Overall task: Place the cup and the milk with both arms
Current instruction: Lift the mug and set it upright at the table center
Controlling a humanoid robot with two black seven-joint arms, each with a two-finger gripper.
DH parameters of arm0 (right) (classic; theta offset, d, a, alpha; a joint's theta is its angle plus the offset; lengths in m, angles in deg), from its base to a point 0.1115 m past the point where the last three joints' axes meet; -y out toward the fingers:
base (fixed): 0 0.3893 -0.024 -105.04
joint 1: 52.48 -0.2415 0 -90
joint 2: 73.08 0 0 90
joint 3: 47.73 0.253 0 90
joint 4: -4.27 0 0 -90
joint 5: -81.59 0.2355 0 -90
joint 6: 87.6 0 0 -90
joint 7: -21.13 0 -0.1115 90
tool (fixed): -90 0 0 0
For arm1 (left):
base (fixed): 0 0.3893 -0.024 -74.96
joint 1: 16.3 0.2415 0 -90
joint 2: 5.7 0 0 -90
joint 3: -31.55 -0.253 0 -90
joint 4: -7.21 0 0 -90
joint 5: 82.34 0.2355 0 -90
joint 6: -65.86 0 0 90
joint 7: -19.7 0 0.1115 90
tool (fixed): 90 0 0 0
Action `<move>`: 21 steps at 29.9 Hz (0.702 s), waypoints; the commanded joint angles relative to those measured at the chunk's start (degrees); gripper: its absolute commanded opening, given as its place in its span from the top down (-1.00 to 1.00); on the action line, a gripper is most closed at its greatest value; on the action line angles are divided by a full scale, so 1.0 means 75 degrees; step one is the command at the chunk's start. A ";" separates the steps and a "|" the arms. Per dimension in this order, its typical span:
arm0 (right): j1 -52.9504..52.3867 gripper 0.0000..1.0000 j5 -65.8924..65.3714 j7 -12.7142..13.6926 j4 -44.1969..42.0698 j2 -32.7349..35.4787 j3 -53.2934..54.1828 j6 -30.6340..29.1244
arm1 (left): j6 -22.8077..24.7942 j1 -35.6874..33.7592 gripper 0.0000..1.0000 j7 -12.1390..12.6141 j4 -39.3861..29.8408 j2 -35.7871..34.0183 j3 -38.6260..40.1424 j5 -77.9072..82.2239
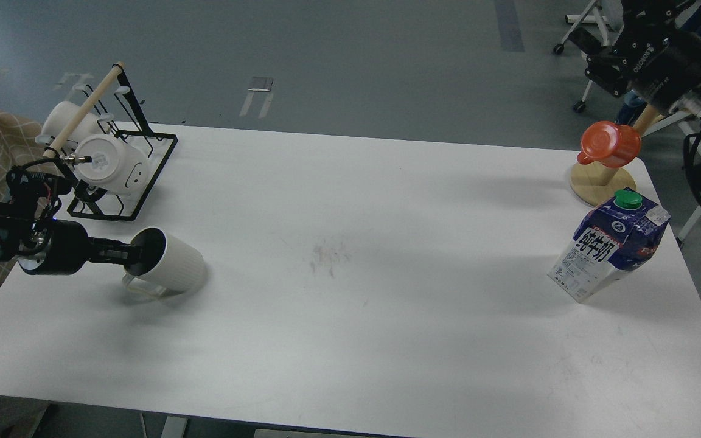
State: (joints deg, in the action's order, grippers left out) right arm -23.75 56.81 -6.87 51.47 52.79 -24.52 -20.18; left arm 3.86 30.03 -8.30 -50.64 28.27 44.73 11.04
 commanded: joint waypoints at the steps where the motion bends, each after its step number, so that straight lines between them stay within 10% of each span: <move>1: 0.0012 -1.00 -0.0013 0.0000 0.0000 -0.0013 -0.0001 0.0011 | 0.0000 -0.0188 1.00 0.0000 -0.0114 -0.0088 0.0001 -0.0005; 21: -0.0888 -1.00 -0.0024 0.0000 -0.0059 -0.0071 -0.0024 0.0139 | 0.0000 -0.2427 1.00 0.0000 -0.3173 0.0648 0.0012 0.0181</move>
State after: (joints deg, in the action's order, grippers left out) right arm -27.73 56.63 -6.87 51.36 52.43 -24.63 -19.77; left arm 3.86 12.91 -8.31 -74.06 29.49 44.84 11.31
